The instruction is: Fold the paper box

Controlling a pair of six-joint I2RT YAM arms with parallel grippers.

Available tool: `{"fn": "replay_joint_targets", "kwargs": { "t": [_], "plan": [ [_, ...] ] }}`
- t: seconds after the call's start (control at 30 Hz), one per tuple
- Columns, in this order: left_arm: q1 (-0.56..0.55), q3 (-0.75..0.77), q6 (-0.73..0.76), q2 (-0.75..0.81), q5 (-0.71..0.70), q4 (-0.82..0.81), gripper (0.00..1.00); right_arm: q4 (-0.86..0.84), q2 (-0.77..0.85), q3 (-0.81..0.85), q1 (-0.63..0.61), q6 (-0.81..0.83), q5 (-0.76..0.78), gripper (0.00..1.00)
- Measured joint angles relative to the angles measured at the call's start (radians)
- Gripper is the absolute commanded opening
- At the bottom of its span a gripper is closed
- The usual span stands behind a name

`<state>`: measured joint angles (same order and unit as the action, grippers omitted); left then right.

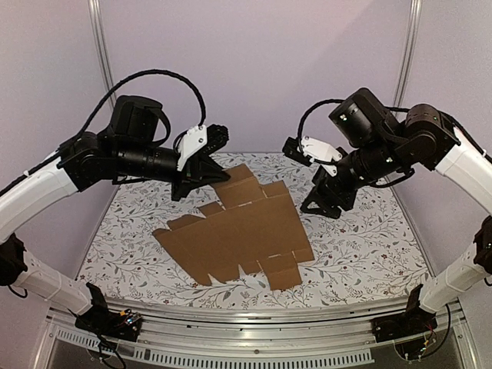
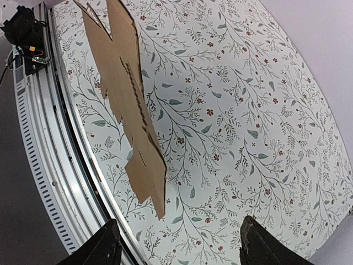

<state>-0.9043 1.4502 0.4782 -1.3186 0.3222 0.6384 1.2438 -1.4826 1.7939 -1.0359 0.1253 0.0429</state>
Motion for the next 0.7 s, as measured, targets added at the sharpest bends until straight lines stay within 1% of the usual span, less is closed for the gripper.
{"fn": "replay_joint_targets", "kwargs": {
  "t": [0.1, 0.23, 0.43, 0.57, 0.7],
  "plan": [
    [0.0, -0.068, -0.073, 0.054, -0.031, -0.081, 0.0, -0.064, 0.087, -0.084, 0.0, 0.014, 0.031, 0.77],
    [0.0, -0.126, -0.193, 0.119, -0.081, -0.185, 0.0, -0.158, 0.185, -0.188, 0.0, 0.048, 0.031, 0.78],
    [0.0, -0.19, -0.392, 0.233, -0.149, -0.31, 0.0, -0.27, 0.267, -0.22, 0.0, 0.113, -0.004, 0.8],
    [-0.001, -0.285, -0.594, 0.332, -0.204, -0.417, 0.0, -0.312, 0.296, -0.213, 0.0, 0.146, -0.003, 0.8],
    [-0.001, -0.444, -0.83, 0.425, -0.277, -0.558, 0.0, -0.34, 0.294, -0.207, 0.0, 0.176, 0.0, 0.8]
  ]
}}
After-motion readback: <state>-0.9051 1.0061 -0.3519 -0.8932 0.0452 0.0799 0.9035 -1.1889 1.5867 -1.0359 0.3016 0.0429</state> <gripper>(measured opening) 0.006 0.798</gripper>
